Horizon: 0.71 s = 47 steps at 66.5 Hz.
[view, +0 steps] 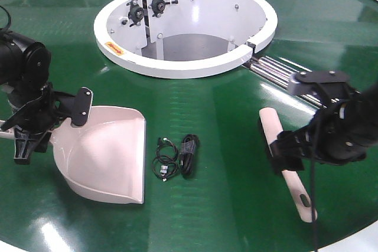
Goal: Clean and inspect green conveyor with broom and dustpan
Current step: 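Reach the right gripper down and grasp the pink brush handle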
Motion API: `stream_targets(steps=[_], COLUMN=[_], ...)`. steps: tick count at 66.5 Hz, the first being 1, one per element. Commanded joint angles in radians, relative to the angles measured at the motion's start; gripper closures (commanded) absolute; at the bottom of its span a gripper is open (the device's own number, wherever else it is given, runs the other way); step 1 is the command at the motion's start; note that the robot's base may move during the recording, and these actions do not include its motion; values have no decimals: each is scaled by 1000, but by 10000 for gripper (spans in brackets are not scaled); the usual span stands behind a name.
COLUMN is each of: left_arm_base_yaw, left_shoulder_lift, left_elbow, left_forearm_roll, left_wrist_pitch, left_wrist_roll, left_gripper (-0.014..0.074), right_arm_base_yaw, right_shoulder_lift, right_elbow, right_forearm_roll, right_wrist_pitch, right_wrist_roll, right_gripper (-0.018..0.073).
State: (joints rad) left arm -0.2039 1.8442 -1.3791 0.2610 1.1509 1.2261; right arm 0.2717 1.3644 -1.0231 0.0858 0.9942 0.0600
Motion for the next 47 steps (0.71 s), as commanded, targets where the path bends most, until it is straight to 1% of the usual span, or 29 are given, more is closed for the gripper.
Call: stream_targets(steps=[1, 6, 18, 35, 47], left_arm_base_yaw=[-8, -8, -8, -8, -8], left_shoulder_lift=[-46, -46, -46, -46, -46], left_elbow=[-25, -25, -25, -25, -25], left_forearm_roll=[4, 4, 4, 4, 4], left_wrist_pitch=[18, 18, 18, 18, 18], left_wrist_roll=[6, 6, 6, 6, 6], left_gripper=[603, 603, 603, 603, 603], right_arm_base_yaw=[3, 3, 3, 3, 3], right_shoulder_lift=[62, 130, 257, 371, 427], right_elbow=[-66, -94, -149, -183, -183], right_forearm_roll=[-25, -41, -37, -41, -72], right_wrist_pitch=[15, 39, 46, 64, 72], right_wrist_roll=[8, 28, 49, 78, 103], right_gripper=[-19, -13, 11, 28, 57])
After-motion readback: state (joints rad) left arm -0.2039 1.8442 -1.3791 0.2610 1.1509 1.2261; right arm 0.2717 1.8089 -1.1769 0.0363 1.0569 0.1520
